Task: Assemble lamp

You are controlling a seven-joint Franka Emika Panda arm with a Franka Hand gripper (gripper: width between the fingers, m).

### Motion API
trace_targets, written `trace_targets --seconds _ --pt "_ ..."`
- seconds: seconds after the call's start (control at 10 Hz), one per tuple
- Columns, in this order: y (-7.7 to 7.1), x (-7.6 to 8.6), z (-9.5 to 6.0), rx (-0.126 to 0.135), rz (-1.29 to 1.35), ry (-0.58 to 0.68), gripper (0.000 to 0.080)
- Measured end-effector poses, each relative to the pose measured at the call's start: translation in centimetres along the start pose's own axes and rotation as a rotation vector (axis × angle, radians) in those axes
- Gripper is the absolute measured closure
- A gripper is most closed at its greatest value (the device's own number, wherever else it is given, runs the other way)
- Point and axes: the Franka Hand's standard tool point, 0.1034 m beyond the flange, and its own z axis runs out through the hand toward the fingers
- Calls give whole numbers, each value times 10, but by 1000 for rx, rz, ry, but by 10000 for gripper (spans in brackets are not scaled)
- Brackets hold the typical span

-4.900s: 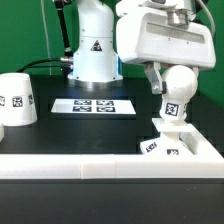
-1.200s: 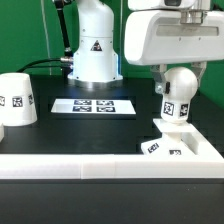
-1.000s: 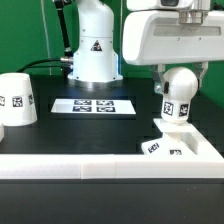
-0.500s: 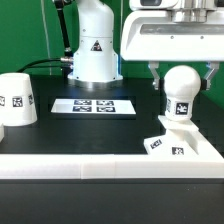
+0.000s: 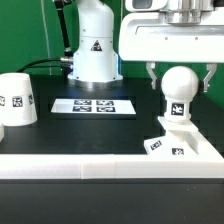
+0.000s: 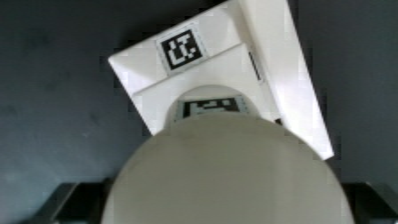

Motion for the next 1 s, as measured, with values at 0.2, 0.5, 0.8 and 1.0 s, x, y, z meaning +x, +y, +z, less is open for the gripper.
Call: trace_targets --seconds 0.2,0.5,0.8,1.0 --pt "2 -2 1 19 260 -31 220" --pt "-2 -8 0 7 556 -66 220" --pt "-2 -8 2 15 738 -86 220" --pt "-3 -9 2 18 757 -89 220"
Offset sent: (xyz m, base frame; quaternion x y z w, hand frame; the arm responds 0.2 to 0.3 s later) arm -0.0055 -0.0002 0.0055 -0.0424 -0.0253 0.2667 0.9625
